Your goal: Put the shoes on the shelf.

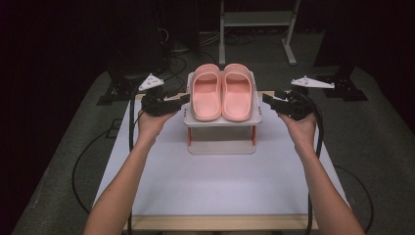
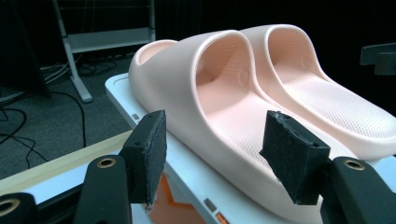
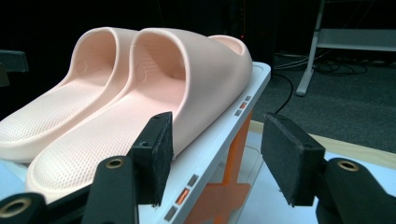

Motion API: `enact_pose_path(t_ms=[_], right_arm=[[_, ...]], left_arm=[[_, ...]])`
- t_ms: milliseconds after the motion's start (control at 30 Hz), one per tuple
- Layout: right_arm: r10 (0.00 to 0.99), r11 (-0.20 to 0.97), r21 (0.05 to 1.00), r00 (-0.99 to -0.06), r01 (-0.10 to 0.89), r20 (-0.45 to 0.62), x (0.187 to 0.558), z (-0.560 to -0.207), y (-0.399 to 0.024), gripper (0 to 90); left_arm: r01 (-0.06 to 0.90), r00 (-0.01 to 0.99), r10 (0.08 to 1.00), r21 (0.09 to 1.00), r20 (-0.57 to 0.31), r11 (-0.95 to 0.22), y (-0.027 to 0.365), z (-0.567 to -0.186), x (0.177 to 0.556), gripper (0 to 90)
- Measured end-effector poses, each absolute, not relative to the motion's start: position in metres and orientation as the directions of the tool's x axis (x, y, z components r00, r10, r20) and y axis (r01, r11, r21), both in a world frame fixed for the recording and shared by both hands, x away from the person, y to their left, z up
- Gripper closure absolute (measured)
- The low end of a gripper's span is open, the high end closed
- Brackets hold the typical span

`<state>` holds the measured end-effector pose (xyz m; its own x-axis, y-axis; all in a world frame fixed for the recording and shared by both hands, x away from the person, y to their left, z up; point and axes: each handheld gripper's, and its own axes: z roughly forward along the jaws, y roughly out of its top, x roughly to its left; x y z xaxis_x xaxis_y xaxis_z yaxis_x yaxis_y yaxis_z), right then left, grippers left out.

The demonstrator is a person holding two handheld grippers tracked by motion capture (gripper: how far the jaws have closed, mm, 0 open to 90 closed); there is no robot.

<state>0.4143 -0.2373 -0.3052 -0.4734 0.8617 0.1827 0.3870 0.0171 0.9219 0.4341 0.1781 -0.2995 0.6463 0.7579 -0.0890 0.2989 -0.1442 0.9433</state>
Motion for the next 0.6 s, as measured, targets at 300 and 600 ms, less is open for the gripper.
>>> enact_pose_path(t_ms=[300, 600], right_arm=[[0.858, 0.028, 0.923, -0.483, 0.384, 0.175, 0.405, -0.312, -0.24, 41.2], [0.852, 0.032, 0.923, -0.494, 0.383, 0.175, 0.395, -0.318, -0.246, 37.7]], left_arm=[[0.29, 0.645, 0.759, 0.948, -0.09, -0.134, 0.187, -0.305, 0.422, 37.3], [0.291, 0.644, 0.759, 0.948, -0.096, -0.128, 0.193, -0.311, 0.411, 33.7]])
